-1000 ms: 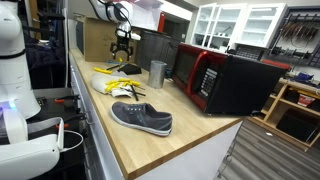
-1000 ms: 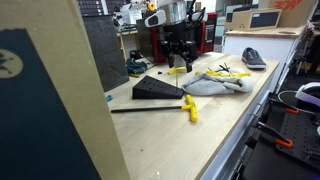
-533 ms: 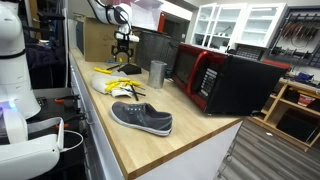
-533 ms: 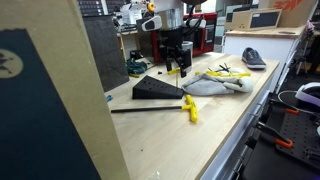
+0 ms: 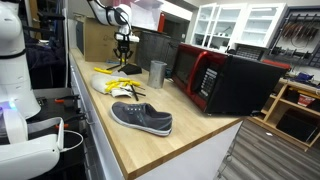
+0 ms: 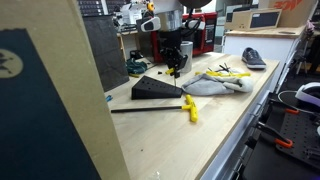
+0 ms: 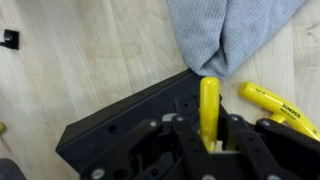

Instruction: Remove the yellow object from the black platform and then put it on the pile of yellow objects on the right

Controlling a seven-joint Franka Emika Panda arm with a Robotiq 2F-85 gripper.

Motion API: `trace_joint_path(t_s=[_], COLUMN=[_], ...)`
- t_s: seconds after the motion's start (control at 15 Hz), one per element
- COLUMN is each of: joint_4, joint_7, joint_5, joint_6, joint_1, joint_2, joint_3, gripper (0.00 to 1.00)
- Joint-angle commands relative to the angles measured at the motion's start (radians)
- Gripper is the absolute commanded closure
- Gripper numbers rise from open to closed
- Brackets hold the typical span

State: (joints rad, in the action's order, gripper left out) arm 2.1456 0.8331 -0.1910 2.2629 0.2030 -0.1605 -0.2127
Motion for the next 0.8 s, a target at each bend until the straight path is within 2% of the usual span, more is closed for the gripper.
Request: trace_joint_path(t_s=[0.0,0.73], joint_4=[0.016,0.036], joint_7=[-0.033,-0.014], joint_5=[-0.015,0.022], joint_6=[0.033,0.084], joint_1=[-0.001,-0.005], joint_2=[0.017,0.072], joint_3=[-0.007,-0.014], gripper=[0.99,0.97])
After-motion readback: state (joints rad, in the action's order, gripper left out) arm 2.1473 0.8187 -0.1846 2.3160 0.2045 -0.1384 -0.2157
